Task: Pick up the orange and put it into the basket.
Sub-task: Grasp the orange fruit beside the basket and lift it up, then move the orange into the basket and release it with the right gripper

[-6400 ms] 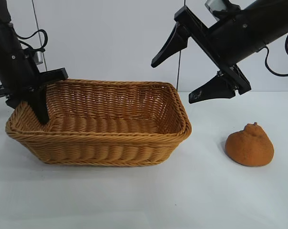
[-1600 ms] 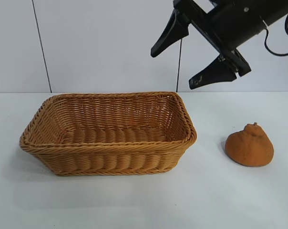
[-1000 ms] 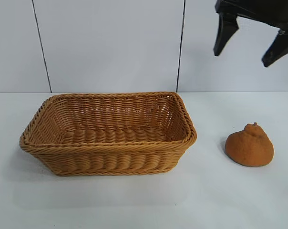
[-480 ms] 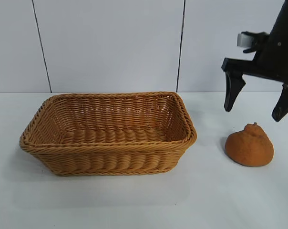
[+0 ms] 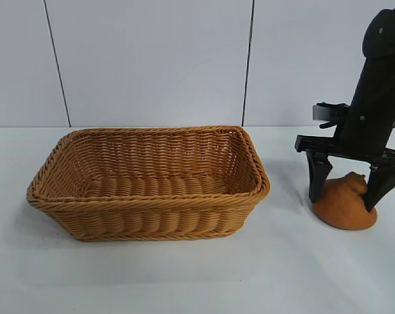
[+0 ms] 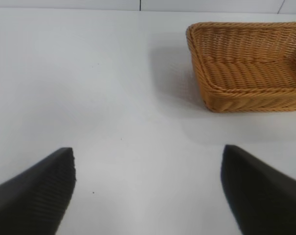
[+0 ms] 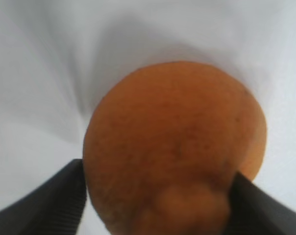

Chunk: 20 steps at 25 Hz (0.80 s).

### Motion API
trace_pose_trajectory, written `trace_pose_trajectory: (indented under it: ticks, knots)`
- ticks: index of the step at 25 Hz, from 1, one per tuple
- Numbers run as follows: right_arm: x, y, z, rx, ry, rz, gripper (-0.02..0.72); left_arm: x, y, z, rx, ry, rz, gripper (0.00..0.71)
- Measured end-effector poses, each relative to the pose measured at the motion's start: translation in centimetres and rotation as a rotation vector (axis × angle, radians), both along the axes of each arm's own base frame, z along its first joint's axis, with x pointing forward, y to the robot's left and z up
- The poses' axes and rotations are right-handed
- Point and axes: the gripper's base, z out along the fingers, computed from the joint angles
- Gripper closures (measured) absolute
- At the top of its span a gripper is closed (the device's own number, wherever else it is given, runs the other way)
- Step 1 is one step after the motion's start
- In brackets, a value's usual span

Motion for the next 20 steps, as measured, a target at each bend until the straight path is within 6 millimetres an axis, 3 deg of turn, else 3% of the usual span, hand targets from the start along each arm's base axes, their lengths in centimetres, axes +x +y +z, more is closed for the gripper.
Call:
trace_pose_trajectory:
  ticks: [4, 9, 12, 16, 20]
  knots:
    - [0.4, 0.1, 4.2, 0.013, -0.09, 0.005, 0.669, 0.0, 0.0, 0.0, 0.0, -0.001, 0.0, 0.128]
    - [0.7, 0.3, 11.6, 0.059, -0.254, 0.005, 0.669, 0.0, 0.0, 0.0, 0.0, -0.001, 0.0, 0.128]
    - [0.8, 0.8, 14.4, 0.112, -0.312, 0.001, 0.669, 0.0, 0.0, 0.0, 0.0, -0.001, 0.0, 0.128]
    - [0.5, 3.3, 15.9, 0.148, -0.348, 0.055, 0.669, 0.0, 0.0, 0.0, 0.001, -0.002, 0.001, 0.128]
    - [-0.7, 8.1, 16.1, 0.181, -0.356, 0.167, 0.669, 0.0, 0.0, 0.0, 0.001, -0.002, 0.001, 0.128]
